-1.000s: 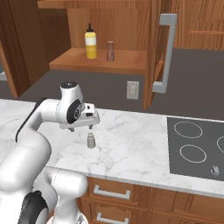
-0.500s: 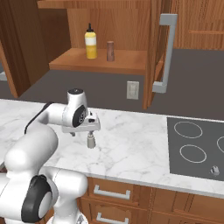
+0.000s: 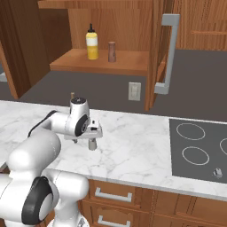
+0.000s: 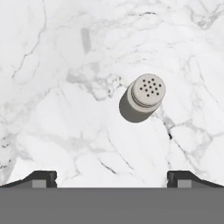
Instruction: There are various items on the counter. Only move the condiments/shakers into the cabinet.
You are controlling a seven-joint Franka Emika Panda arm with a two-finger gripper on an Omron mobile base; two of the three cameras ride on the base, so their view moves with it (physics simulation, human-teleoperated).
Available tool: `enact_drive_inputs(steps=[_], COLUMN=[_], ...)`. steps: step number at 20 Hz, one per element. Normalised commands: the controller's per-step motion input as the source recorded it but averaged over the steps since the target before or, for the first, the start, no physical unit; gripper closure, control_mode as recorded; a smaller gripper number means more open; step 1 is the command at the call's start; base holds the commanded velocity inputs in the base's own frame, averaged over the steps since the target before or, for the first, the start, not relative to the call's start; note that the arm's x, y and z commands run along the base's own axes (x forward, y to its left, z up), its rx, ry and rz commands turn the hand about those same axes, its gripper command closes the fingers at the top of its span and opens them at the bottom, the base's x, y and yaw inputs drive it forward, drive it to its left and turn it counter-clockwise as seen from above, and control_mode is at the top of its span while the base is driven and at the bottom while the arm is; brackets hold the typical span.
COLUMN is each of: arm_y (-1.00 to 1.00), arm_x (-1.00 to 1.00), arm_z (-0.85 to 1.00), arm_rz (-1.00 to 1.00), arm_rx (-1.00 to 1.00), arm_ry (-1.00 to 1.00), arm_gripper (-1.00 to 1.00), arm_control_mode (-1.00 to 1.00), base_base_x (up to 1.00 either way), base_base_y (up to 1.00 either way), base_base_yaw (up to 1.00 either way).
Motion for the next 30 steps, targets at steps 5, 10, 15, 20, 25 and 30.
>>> enact_drive_inputs(steps=[5, 10, 15, 20, 25, 30], arm_y=[-0.01, -0.01, 0.00, -0.07, -0.07, 0.00], arm_x=[0.02, 0.12, 0.17, 0.18, 0.13, 0.11], arm_z=[-0.14, -0.18, -0.18, -0.15, -0.15, -0.09], arm_rz=[-0.06, -0.09, -0.10, -0.10, -0.09, -0.05], arm_rx=[0.00, 0.00, 0.00, 0.00, 0.00, 0.01], arm_ry=[-0.03, 0.00, -0.01, -0.03, -0.07, -0.08], arm_gripper=[-1.00, -1.00, -1.00, -1.00, -1.00, -1.00], arm_control_mode=[-1.00, -1.00, -1.00, -1.00, -1.00, -1.00], base_base_x=[0.00, 0.00, 0.00, 0.00, 0.00, 0.00], base_base_y=[0.00, 0.00, 0.00, 0.00, 0.00, 0.00], base_base_yaw=[0.00, 0.00, 0.00, 0.00, 0.00, 0.00])
